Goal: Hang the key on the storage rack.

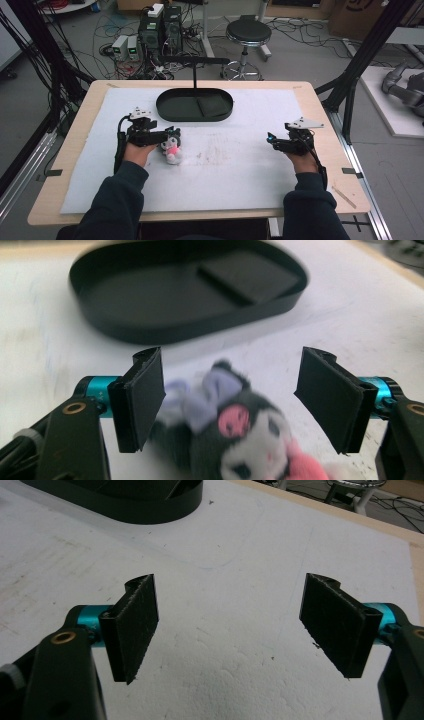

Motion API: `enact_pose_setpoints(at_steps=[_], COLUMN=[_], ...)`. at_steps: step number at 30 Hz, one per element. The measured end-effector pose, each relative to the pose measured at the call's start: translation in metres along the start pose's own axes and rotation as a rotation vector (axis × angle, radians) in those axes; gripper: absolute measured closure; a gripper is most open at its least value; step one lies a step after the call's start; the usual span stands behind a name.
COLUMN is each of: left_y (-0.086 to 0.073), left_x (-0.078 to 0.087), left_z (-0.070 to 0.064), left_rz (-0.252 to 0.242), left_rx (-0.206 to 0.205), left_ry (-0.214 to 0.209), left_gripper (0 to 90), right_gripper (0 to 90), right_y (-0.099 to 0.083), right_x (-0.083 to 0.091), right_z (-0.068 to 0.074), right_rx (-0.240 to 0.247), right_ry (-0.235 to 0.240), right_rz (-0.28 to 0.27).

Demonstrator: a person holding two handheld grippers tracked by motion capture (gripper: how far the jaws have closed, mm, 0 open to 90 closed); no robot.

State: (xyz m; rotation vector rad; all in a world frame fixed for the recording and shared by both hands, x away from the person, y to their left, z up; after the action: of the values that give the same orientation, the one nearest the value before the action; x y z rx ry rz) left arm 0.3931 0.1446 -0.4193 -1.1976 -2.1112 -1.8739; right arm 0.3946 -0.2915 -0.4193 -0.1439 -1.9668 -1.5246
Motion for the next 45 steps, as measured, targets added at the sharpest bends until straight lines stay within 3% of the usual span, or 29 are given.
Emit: enact_pose_setpoints(at_steps=[3, 6, 8, 10, 13, 17, 19, 21, 23, 26, 28, 29, 33, 38, 41, 43, 45], left_y=[-0.014, -0.025, -0.028, -0.028, -0.025, -0.022, -0.022, -0.019, -0.014, -0.012, -0.017, -0.021, -0.034, -0.045, -0.044, -0.043, -0.038], left_x=[-0.008, -0.021, -0.027, -0.028, -0.026, -0.022, -0.019, -0.016, -0.01, 0.001, 0.003, 0.003, -0.008, -0.023, -0.022, -0.019, -0.015], left_z=[-0.007, -0.013, -0.014, -0.014, -0.01, 0.0, 0.003, 0.004, 0.003, -0.003, -0.007, -0.009, -0.016, -0.015, -0.016, -0.014, -0.009], left_rz=[0.025, 0.093, 0.108, 0.116, 0.154, 0.2, 0.216, 0.199, 0.131, 0.046, 0.052, 0.055, 0.077, 0.132, 0.13, 0.13, 0.103], left_rx=[0.007, -0.007, -0.045, -0.104, -0.214, -0.316, -0.357, -0.31, -0.231, -0.193, -0.143, -0.125, -0.147, -0.137, -0.17, -0.203, -0.192], left_ry=[0.04, 0.058, 0.096, 0.092, -0.002, -0.209, -0.258, -0.23, -0.183, -0.131, -0.043, -0.021, 0.095, 0.064, 0.046, 0.016, -0.044], left_gripper=[27.7, 27.7, 25.4, 29.2, 34.6, 37.4, 36.8, 32.1, 26.0, 22.4, 22.4, 22.4, 22.4, 22.4, 28.9, 33.2, 34.9], right_gripper=[23.9, 23.9, 23.9, 23.9, 23.9, 23.9, 23.9, 24.0, 24.0, 24.0, 24.0, 24.0, 24.0, 24.1, 24.1, 24.1, 24.1], right_y=[0.0, 0.0, 0.0, 0.0, 0.0, -0.001, -0.001, -0.001, -0.001, -0.001, -0.001, -0.001, -0.001, -0.001, -0.001, -0.001, -0.001], right_x=[0.0, 0.0, 0.0, 0.0, 0.001, 0.001, 0.0, 0.0, -0.001, -0.001, -0.001, -0.001, 0.0, 0.0, 0.0, 0.0, 0.0], right_z=[0.0, 0.001, 0.001, 0.001, -0.001, -0.002, -0.001, 0.0, 0.0, 0.001, 0.001, 0.001, 0.002, 0.002, 0.001, 0.0, 0.0], right_rx=[0.002, 0.002, 0.005, 0.006, -0.001, -0.003, -0.002, 0.001, 0.005, 0.0, 0.008, 0.006, -0.003, -0.003, -0.008, -0.011, -0.017], right_ry=[-0.001, -0.001, 0.002, 0.001, 0.0, 0.001, 0.001, 0.001, 0.0, 0.001, 0.001, 0.001, 0.005, 0.009, 0.012, 0.01, 0.012], right_rz=[-0.003, 0.002, 0.002, 0.001, 0.0, 0.001, 0.0, 0.002, 0.003, 0.006, 0.008, 0.009, 0.005, 0.003, 0.006, 0.007, 0.005])
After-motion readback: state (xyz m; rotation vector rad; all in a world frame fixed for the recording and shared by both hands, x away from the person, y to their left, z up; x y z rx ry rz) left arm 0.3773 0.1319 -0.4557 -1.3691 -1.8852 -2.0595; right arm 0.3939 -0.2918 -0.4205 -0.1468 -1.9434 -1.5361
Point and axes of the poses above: each handheld gripper's, and its own axes: x roughly backward along the jaws, y roughly out of its top, z roughly to its left, the point moved 4 cm from there along -x, roughly forward along the jaws, and after that the axes turned 4 degrees about -y, right-handed, at the moved point
